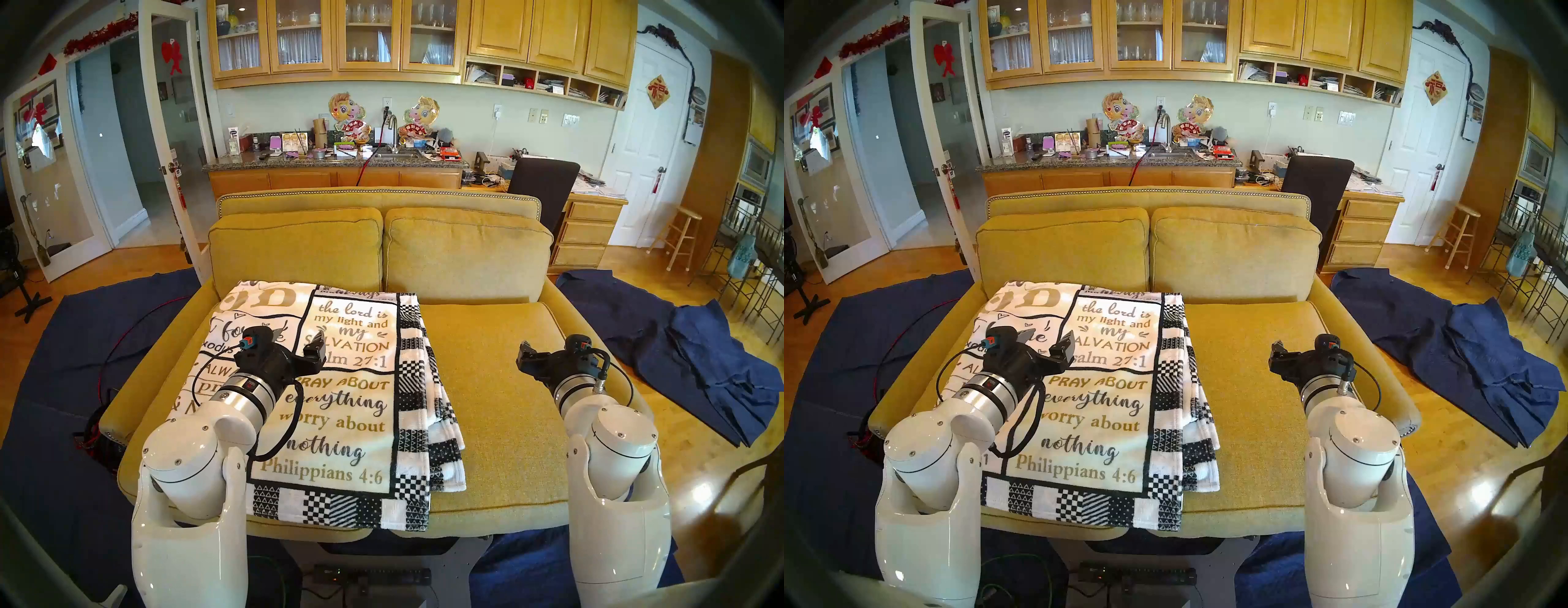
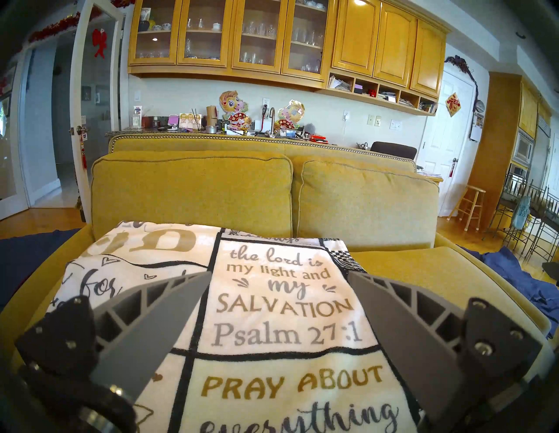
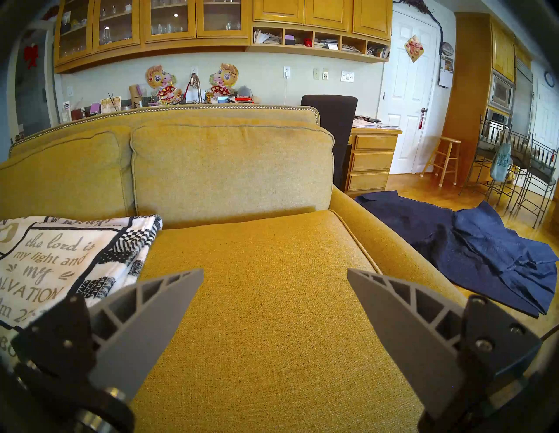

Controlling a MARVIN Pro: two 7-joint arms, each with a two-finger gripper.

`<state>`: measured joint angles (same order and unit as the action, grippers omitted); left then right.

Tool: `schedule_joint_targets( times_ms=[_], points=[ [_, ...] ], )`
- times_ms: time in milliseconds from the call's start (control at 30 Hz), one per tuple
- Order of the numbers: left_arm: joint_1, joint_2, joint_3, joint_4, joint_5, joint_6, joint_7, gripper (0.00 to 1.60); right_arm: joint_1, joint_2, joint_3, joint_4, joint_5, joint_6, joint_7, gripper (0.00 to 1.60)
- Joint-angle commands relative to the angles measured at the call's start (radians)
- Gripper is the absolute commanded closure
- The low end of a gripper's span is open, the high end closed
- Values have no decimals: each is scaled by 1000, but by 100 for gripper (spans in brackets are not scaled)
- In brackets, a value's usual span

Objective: Fold the blanket in half twice

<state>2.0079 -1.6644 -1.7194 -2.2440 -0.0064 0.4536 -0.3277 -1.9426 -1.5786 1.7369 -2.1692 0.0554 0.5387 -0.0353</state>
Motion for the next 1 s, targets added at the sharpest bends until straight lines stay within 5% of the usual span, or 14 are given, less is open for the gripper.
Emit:
schedule_joint_targets(
  times_ms=[0, 667, 967],
  points=[
    [-17, 1, 0, -28, -1, -12, 1, 0, 14, 0, -1, -29, 1, -7, 0, 0],
    [-17, 1, 0, -28, -1, -12, 1, 0, 15, 0, -1, -29, 1, -7, 0, 0],
    [-68, 36, -48, -64, -11, 142, -16, 0, 15, 0, -1, -28, 1, -7, 0, 0]
  ],
)
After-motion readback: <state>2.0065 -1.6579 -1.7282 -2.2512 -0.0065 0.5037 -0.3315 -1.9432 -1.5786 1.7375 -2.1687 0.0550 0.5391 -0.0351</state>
